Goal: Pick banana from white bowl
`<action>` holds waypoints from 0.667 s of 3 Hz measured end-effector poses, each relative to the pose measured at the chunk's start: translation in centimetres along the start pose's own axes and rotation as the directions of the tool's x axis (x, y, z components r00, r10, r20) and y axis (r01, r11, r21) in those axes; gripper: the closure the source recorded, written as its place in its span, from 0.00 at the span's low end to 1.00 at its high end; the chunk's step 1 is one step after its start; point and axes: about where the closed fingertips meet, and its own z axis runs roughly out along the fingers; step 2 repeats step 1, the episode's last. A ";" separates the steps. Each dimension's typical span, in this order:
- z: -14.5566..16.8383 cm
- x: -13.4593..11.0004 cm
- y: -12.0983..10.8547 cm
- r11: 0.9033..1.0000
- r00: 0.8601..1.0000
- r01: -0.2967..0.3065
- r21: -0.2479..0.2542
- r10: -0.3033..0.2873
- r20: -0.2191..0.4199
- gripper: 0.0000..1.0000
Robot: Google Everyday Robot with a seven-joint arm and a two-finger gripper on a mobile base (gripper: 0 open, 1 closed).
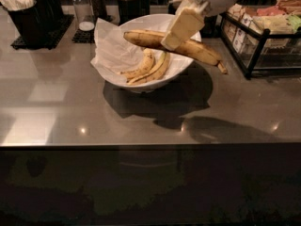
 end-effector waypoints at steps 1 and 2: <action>-1.7 1.9 4.4 0.995 0.995 -0.094 0.036 0.093 0.040 1.00; -1.7 1.9 4.4 0.995 0.995 -0.094 0.036 0.093 0.040 1.00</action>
Offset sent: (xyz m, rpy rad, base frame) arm 0.0000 0.0000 0.0000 0.0000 0.0000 0.0000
